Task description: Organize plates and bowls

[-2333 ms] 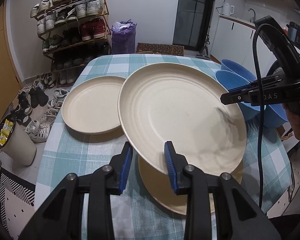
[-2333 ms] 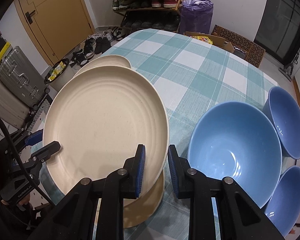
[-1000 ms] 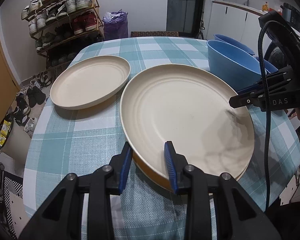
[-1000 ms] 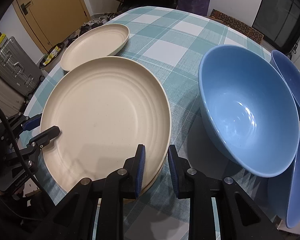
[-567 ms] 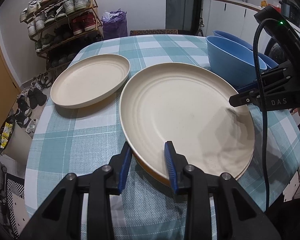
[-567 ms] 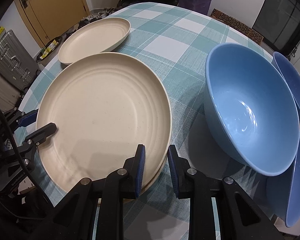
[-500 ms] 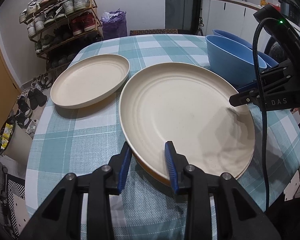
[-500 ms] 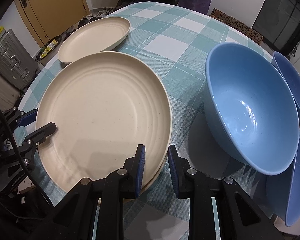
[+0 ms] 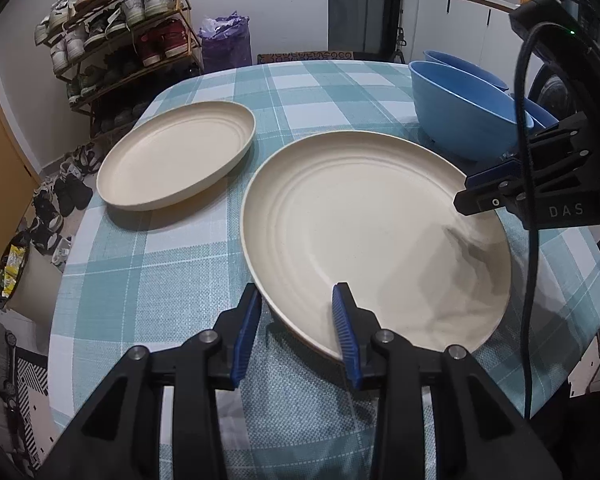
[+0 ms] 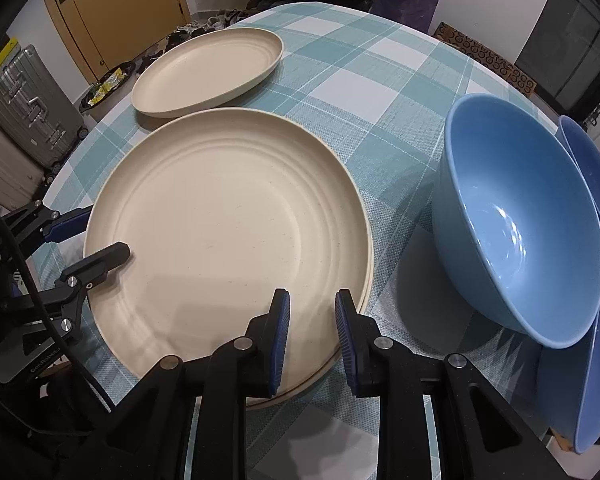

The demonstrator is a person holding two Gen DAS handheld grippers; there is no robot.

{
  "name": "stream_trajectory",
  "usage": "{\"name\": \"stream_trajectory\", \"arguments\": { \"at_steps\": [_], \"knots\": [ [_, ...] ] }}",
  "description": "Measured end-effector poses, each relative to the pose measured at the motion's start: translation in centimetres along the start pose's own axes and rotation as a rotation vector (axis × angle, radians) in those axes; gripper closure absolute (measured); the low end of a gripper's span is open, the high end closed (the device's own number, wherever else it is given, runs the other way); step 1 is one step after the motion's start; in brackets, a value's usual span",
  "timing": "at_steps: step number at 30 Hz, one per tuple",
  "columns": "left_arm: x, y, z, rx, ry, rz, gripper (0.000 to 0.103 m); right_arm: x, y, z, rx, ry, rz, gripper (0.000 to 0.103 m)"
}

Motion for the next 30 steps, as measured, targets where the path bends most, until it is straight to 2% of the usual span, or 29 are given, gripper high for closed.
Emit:
{"name": "stream_trajectory", "arguments": {
  "at_steps": [9,11,14,18,21,25,30],
  "knots": [
    [-0.2,0.3,0.7,-0.022,-0.042,0.000,0.065,0.0,-0.4,-0.7,0.031,0.020,-0.020,0.073],
    [-0.2,0.2,0.9,-0.032,-0.055,-0.010,0.064,-0.1,-0.4,-0.6,0.041,0.018,-0.024,0.068],
    [0.0,-0.2,0.8,-0.049,-0.050,-0.032,0.056,0.0,-0.7,-0.5,0.048,0.015,-0.038,0.060],
    [0.4,-0.7,1.1,-0.051,-0.057,-0.057,0.048,0.3,-0.9,-0.3,0.057,0.013,-0.053,0.055],
    [0.7,-1.0,1.5,-0.045,-0.068,-0.073,0.047,0.4,-1.1,-0.2,0.059,0.008,-0.061,0.051],
    [0.8,-0.7,2.2,-0.049,-0.095,-0.068,0.046,0.6,-1.5,0.1,0.085,0.002,-0.082,0.040],
    [1.0,-0.8,2.6,-0.038,-0.112,-0.076,0.042,0.7,-2.0,0.5,0.109,-0.012,-0.109,0.034]
  ]
}}
Point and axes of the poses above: each gripper's, at about its wrist camera, not at the fingertips, and y roughly the way its jaws point, z to its left, x to its top, the point moved 5 cm from there along y, roughly the way its jaws point, and after that the axes turned 7 degrees about y, right-handed, at the moved point
